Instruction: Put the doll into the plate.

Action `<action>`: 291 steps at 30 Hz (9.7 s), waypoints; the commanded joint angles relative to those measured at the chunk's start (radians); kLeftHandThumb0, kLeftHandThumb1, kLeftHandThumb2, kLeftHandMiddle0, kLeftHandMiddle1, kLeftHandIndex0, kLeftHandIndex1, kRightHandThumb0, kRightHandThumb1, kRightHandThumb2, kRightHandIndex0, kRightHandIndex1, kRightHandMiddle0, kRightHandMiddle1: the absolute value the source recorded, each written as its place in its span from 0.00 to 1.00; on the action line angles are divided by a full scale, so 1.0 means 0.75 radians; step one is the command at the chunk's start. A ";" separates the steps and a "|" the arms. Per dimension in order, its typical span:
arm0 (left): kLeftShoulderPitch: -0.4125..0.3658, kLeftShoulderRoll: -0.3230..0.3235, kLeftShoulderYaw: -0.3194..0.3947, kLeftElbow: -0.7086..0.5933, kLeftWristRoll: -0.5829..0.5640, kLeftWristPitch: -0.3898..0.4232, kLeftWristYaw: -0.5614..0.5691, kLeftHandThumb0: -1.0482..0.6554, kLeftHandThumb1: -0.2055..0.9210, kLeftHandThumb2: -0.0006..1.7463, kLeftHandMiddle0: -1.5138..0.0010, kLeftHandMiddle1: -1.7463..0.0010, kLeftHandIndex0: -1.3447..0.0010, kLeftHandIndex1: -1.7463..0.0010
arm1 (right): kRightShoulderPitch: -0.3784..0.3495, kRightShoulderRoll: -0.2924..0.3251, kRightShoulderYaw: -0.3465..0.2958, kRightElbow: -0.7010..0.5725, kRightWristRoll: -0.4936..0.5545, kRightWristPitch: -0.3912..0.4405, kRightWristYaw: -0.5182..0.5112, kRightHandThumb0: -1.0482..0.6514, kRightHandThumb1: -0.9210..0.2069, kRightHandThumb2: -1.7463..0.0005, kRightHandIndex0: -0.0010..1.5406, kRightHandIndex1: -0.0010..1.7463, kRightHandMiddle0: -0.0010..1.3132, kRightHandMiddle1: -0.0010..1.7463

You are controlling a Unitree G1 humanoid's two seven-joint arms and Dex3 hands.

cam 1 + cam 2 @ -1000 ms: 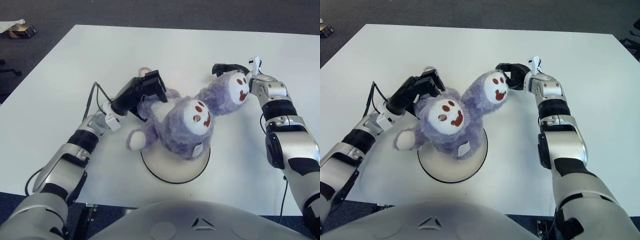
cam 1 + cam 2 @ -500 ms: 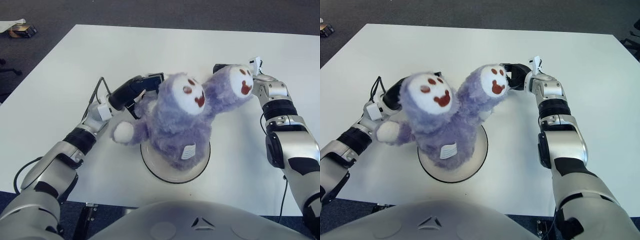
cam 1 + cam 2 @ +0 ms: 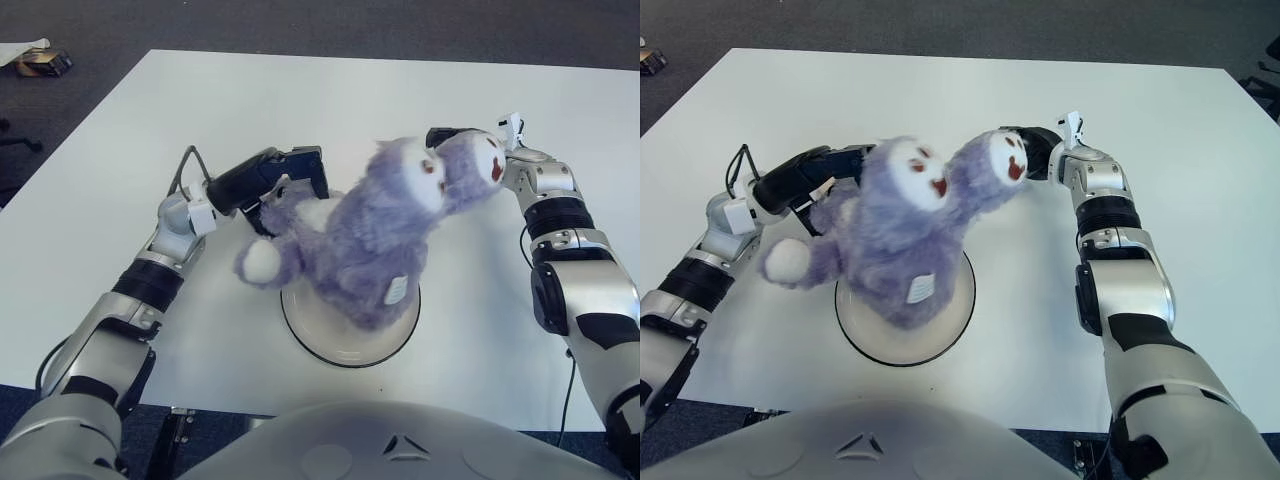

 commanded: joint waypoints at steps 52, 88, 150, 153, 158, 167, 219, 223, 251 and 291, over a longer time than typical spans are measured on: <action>-0.105 0.000 -0.070 0.227 0.034 -0.180 -0.099 0.00 1.00 0.36 0.98 0.72 1.00 0.50 | 0.028 0.016 -0.015 0.044 -0.044 0.036 -0.018 0.61 0.77 0.10 0.54 1.00 0.50 0.91; 0.345 -0.443 0.053 -0.083 -0.241 -0.285 -0.270 0.56 0.49 0.74 0.67 0.01 0.64 0.02 | 0.001 0.019 -0.043 0.085 -0.048 0.070 -0.066 0.61 0.73 0.12 0.51 1.00 0.47 0.91; 0.004 -0.342 0.756 -0.446 -1.307 1.938 -0.318 0.09 1.00 0.45 0.68 0.25 1.00 0.34 | -0.043 0.025 -0.055 0.229 -0.065 0.011 -0.079 0.61 0.78 0.09 0.54 1.00 0.50 0.91; 0.015 -0.367 0.786 -0.476 -1.246 1.887 -0.244 0.10 1.00 0.43 0.68 0.25 1.00 0.30 | -0.041 0.024 -0.051 0.229 -0.070 0.001 -0.078 0.61 0.78 0.09 0.54 1.00 0.50 0.91; 0.021 -0.392 0.816 -0.503 -1.169 1.846 -0.185 0.14 1.00 0.39 0.68 0.22 1.00 0.26 | -0.039 0.023 -0.051 0.230 -0.070 -0.009 -0.078 0.61 0.78 0.09 0.54 1.00 0.50 0.91; -0.031 -0.421 0.871 -0.472 -1.144 1.811 -0.173 0.16 1.00 0.35 0.67 0.15 1.00 0.16 | -0.034 0.025 -0.064 0.232 -0.063 -0.024 -0.083 0.61 0.77 0.10 0.53 1.00 0.49 0.91; 0.105 0.078 0.507 -0.651 0.403 1.045 0.099 0.00 0.80 0.27 1.00 0.28 1.00 0.52 | -0.034 0.024 -0.048 0.233 -0.076 -0.022 -0.088 0.61 0.78 0.09 0.54 1.00 0.50 0.91; 0.093 0.119 0.484 -0.628 0.388 1.060 0.049 0.01 0.80 0.26 1.00 0.37 1.00 0.57 | -0.032 0.024 -0.051 0.231 -0.073 -0.022 -0.089 0.61 0.78 0.09 0.55 1.00 0.50 0.91; 0.185 0.161 0.347 -0.740 0.551 1.037 0.025 0.03 0.83 0.24 1.00 0.92 1.00 0.91 | -0.026 0.025 -0.063 0.235 -0.070 -0.027 -0.079 0.61 0.78 0.09 0.54 1.00 0.50 0.90; 0.160 0.096 0.112 -0.604 0.858 0.946 0.144 0.06 0.75 0.33 1.00 1.00 1.00 0.87 | -0.025 0.025 -0.084 0.249 -0.062 -0.033 -0.069 0.61 0.81 0.07 0.56 1.00 0.51 0.91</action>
